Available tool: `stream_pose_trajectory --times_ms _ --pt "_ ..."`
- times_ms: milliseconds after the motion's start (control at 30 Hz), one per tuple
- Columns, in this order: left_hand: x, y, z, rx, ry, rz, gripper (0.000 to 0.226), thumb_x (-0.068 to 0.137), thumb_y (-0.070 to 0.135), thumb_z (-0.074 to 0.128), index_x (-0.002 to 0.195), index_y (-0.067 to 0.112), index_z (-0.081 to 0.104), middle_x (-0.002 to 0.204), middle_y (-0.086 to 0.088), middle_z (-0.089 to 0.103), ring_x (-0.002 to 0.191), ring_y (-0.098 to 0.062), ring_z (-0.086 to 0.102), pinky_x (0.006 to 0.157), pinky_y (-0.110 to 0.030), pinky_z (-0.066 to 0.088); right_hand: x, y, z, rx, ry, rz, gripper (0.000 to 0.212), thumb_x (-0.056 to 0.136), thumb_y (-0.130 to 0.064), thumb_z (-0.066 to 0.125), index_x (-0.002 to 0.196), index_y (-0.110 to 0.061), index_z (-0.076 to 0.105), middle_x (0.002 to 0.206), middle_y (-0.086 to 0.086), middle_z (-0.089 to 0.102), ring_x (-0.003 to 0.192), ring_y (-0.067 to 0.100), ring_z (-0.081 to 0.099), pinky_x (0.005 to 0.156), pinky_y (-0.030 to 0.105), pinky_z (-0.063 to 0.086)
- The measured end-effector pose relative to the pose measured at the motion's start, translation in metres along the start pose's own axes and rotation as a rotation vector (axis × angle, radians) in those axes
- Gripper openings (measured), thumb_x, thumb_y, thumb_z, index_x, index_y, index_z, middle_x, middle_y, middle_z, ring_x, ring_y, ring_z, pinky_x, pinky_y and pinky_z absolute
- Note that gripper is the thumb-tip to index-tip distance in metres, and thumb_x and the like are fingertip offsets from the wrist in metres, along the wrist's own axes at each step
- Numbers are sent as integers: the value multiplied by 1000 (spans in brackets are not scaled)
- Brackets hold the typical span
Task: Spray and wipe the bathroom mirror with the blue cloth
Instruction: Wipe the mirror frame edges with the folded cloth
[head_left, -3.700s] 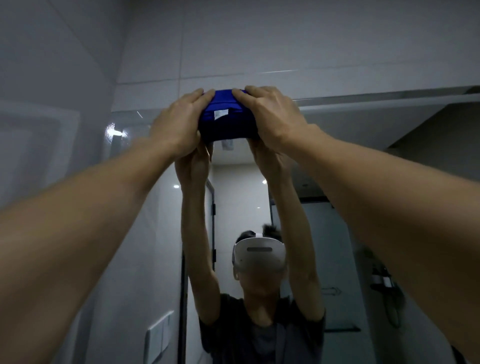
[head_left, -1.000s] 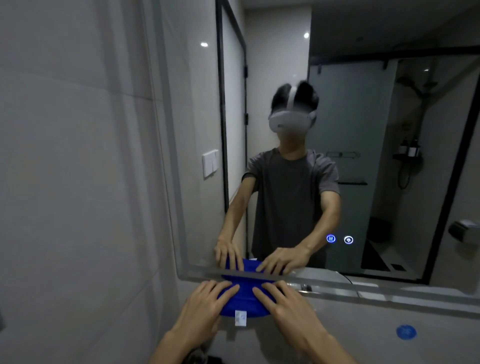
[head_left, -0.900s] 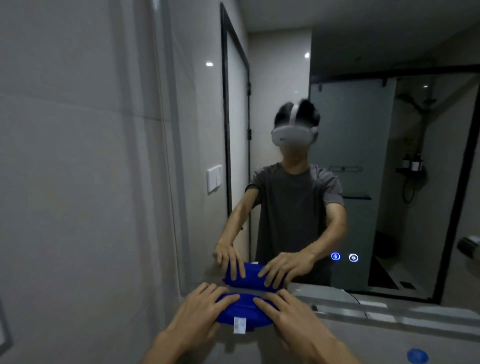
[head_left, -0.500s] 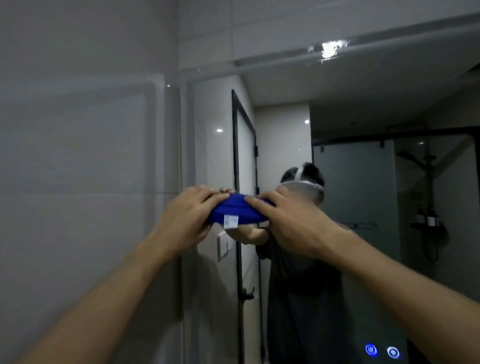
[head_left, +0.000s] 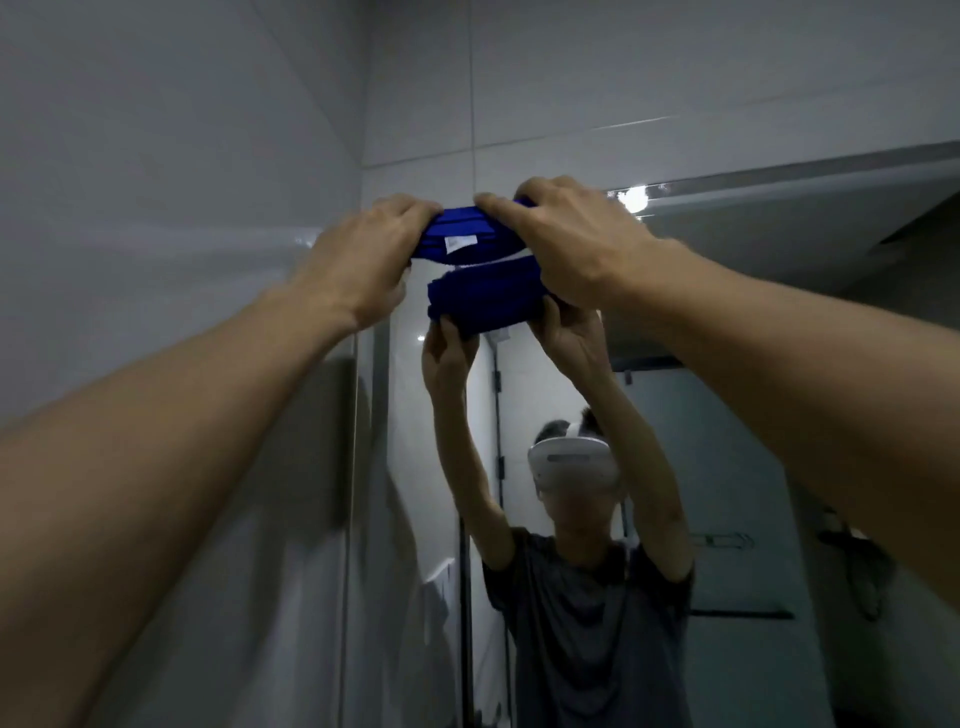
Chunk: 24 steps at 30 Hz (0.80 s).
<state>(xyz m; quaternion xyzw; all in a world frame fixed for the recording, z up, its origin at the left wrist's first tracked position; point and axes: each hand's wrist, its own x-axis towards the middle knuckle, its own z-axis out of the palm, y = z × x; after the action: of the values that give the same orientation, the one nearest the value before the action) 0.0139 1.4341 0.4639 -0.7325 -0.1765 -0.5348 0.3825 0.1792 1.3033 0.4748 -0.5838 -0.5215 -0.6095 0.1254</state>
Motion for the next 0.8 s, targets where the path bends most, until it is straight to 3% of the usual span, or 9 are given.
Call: stream_pose_trajectory --times_ms 300,433,533,667,800 --pt "41 -13 37 128 16 83 76 91 10 60 154 13 17 140 -22 45 118 -39 52 92 -46 47 38 8 19 -122 22 123 76 90 -23 67 152 -15 24 133 20 47 124 40 45 95 53 46" --pt "40 -8 61 156 -28 15 83 89 24 67 155 14 17 144 -23 41 127 -41 45 104 -51 42 39 5 45 -176 25 120 68 93 -25 62 149 -5 28 140 21 45 131 38 39 109 48 36" --pt "43 -2 63 218 -31 37 87 87 28 69 154 7 17 154 -23 30 139 -39 32 118 -47 24 45 4 47 -192 -1 56 68 91 -22 62 146 4 30 147 23 37 139 37 30 116 48 26" --pt "47 0 56 3 -69 9 77 94 19 61 155 8 15 162 -15 18 148 -32 22 119 -40 20 43 9 41 -86 -45 54 67 91 -20 63 145 2 30 144 23 40 132 36 39 112 46 33" --pt "34 -1 65 -97 -31 10 73 96 8 56 156 9 15 163 -16 16 150 -31 18 120 -38 14 22 10 51 10 17 22 71 93 -21 62 152 -5 24 152 18 34 140 35 32 117 44 27"
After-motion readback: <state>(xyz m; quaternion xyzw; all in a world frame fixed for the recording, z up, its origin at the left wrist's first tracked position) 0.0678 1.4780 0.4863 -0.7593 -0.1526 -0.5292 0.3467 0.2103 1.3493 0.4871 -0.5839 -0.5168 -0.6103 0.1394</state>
